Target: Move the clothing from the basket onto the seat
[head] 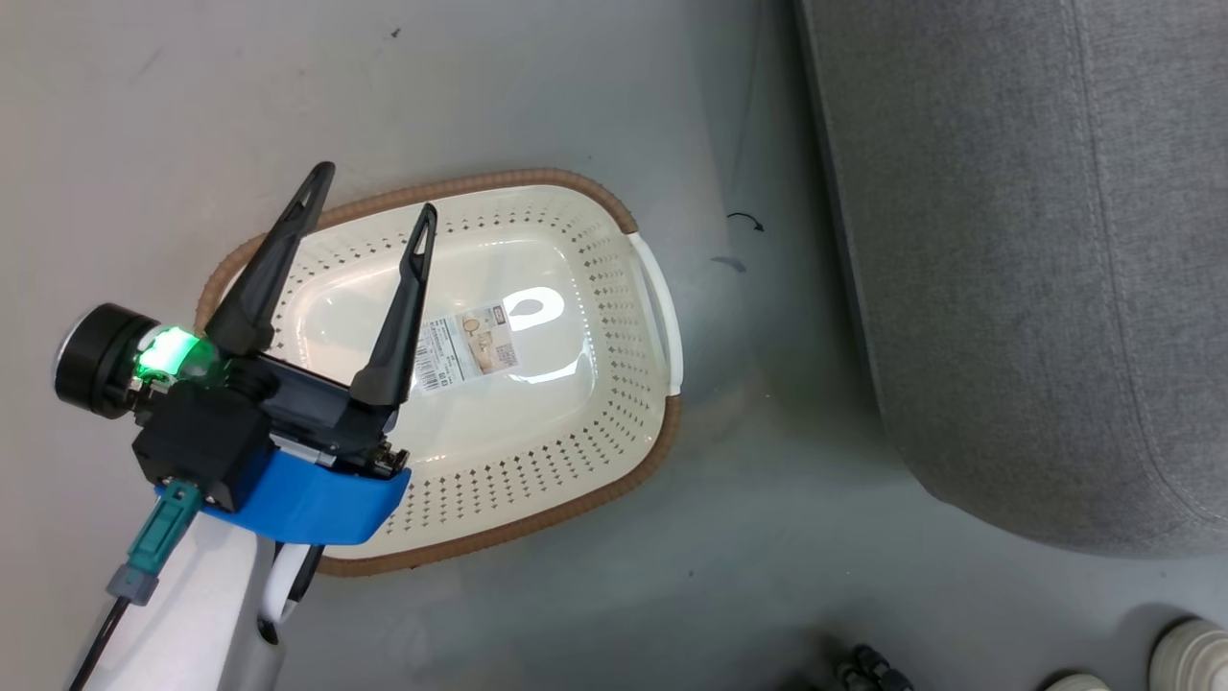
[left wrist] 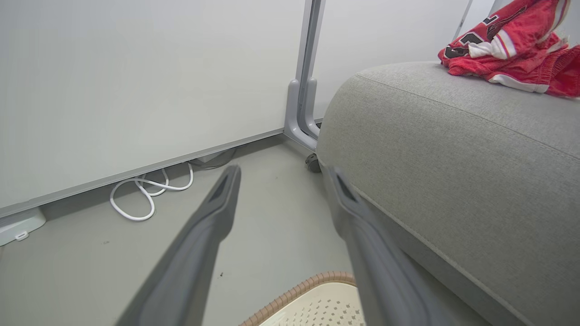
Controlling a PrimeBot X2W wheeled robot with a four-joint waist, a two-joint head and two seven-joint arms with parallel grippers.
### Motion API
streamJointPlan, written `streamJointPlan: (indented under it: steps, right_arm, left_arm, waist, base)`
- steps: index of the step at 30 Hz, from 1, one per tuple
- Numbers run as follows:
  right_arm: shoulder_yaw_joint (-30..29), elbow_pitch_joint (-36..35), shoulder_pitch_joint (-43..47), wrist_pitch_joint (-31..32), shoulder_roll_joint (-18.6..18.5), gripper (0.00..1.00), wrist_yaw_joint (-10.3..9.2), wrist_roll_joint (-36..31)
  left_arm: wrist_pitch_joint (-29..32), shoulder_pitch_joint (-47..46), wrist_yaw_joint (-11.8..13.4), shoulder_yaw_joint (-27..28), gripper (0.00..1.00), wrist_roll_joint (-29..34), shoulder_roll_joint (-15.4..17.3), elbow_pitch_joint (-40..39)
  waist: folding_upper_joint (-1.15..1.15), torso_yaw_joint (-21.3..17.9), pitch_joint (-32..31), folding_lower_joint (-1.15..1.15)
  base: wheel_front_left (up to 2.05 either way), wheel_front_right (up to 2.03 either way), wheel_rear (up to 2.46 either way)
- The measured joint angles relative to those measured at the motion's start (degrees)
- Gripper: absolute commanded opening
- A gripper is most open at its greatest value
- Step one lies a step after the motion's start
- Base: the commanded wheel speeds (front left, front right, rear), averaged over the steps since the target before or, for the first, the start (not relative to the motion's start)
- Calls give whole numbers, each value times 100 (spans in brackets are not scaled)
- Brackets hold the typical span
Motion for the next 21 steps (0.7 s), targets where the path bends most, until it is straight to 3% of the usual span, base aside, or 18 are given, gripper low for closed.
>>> streamJointPlan:
  steps: [5, 7, 8, 9, 21]
  right_arm:
    - [-7, 450, 154, -236, 94, 0, 0, -22]
    - [70, 635, 243, -272, 157, 48, 0, -19]
    - [94, 684, 294, -336, 181, 88, 0, -19]
    - [118, 733, 339, -365, 194, 100, 0, -16]
    - [662, 693, 1332, -778, 410, 100, 0, 75]
  left_arm:
    - [0, -1, 21, -20, 100, -30, -34, 76]
    - [-1, -1, 21, -36, 100, -57, -71, 138]
    - [-1, 0, 21, -46, 100, -66, -101, 168]
    - [-1, -1, 21, -54, 100, -82, -143, 192]
    - [-1, 311, -24, 22, 100, -257, -649, 614]
  waist:
    - [0, 101, -50, 0]
    - [0, 118, -125, 0]
    - [0, 128, -174, 0]
    - [0, 139, -229, 0]
    - [0, 280, -1310, -2]
  base:
    - [0, 0, 0]
    - [0, 0, 0]
    - [0, 0, 0]
    - [0, 0, 0]
    - [0, 0, 0]
